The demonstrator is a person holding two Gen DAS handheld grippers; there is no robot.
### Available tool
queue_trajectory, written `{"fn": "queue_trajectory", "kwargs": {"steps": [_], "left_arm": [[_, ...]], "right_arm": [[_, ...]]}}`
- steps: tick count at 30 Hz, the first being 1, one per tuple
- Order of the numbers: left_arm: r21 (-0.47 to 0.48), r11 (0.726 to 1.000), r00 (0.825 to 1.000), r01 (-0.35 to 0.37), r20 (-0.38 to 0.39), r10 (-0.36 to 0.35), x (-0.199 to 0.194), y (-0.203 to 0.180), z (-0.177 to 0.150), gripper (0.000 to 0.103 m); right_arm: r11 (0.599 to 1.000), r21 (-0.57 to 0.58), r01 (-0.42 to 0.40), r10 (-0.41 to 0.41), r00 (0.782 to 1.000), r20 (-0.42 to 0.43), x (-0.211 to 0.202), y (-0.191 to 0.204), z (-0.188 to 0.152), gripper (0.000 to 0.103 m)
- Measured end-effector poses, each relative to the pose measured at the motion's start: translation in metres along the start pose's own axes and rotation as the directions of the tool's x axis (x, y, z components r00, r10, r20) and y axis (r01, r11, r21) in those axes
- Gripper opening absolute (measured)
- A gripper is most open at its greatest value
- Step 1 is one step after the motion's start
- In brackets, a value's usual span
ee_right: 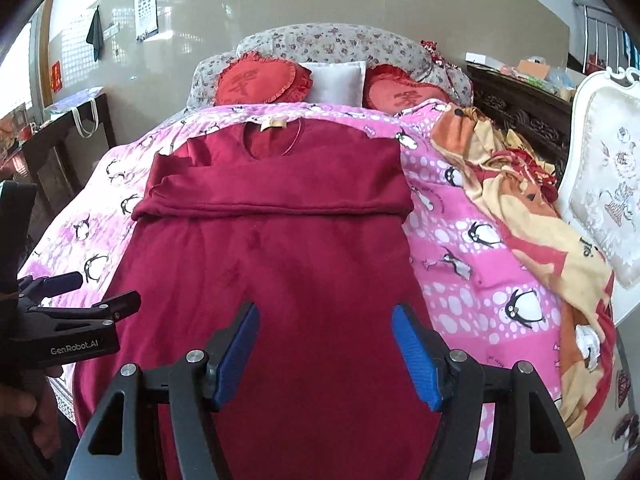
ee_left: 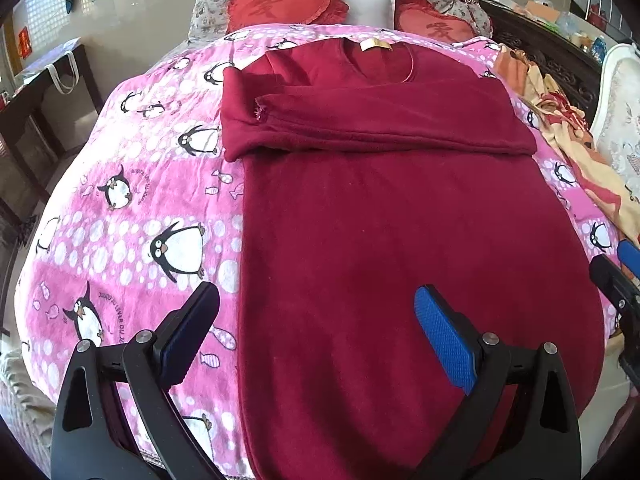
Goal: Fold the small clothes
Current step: 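Lift the hem with both tools and carry it up over the collar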
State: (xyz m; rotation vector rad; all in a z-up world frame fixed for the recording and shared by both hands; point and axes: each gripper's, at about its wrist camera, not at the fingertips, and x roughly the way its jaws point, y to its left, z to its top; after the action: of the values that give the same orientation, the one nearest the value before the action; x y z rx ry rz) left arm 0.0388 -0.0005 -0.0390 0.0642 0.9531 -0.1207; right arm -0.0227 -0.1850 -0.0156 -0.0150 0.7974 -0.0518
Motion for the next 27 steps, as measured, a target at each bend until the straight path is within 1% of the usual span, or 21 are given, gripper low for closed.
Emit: {"fn": "queue_trajectory", "kwargs": {"steps": [9,15,16,19,21,22,24,25,26,27], "left_arm": [[0.018,1.000,1.000,0.006,-0.017,-0.005,0.011,-0.003,-0.004,0.098],[-0.005,1.000,0.999,0.017,-0.036,-0.017,0.016,0.006,-0.005,0.098],[-0.004,1.000,0.999,0.024,-0.028,-0.024,0.012,0.009,-0.005,0.098],[0.009,1.000,0.999,0.027,0.028,-0.027,-0.004,0.028,-0.008,0.099],[0.031,0.997,0.996,0.073,0.039,-0.074,-0.009,0.045,-0.019,0.098],[0.042,0.994,0.994,0.100,0.032,-0.102,-0.009,0.052,-0.026,0.098],[0.054,0.983,0.985,0.175,-0.007,-0.175,-0.006,0.062,-0.044,0.098],[0.047,0.976,0.977,0.214,-0.028,-0.213,-0.005,0.066,-0.051,0.098],[0.031,0.964,0.963,0.264,-0.058,-0.262,-0.003,0.069,-0.060,0.098],[0.010,0.945,0.942,0.326,-0.085,-0.324,-0.002,0.071,-0.070,0.099]], "right_arm": [[1.000,0.004,0.002,-0.001,1.000,-0.028,0.012,-0.003,-0.005,0.067],[1.000,-0.002,0.001,-0.001,0.999,-0.039,0.017,-0.003,-0.008,0.067],[1.000,-0.008,-0.012,0.011,0.999,-0.034,0.015,-0.004,-0.008,0.067],[0.998,-0.048,-0.046,0.046,0.999,0.005,-0.001,-0.012,-0.012,0.067],[0.995,-0.067,-0.074,0.076,0.997,0.026,-0.011,-0.022,-0.019,0.067],[0.993,-0.071,-0.096,0.098,0.995,0.029,-0.017,-0.030,-0.025,0.067],[0.989,-0.056,-0.134,0.135,0.991,0.024,-0.026,-0.047,-0.039,0.067],[0.985,-0.035,-0.168,0.169,0.986,0.007,-0.029,-0.057,-0.050,0.067],[0.982,-0.021,-0.185,0.185,0.983,-0.009,-0.030,-0.063,-0.057,0.067],[0.979,-0.006,-0.203,0.203,0.979,-0.025,-0.030,-0.069,-0.066,0.066]]}}
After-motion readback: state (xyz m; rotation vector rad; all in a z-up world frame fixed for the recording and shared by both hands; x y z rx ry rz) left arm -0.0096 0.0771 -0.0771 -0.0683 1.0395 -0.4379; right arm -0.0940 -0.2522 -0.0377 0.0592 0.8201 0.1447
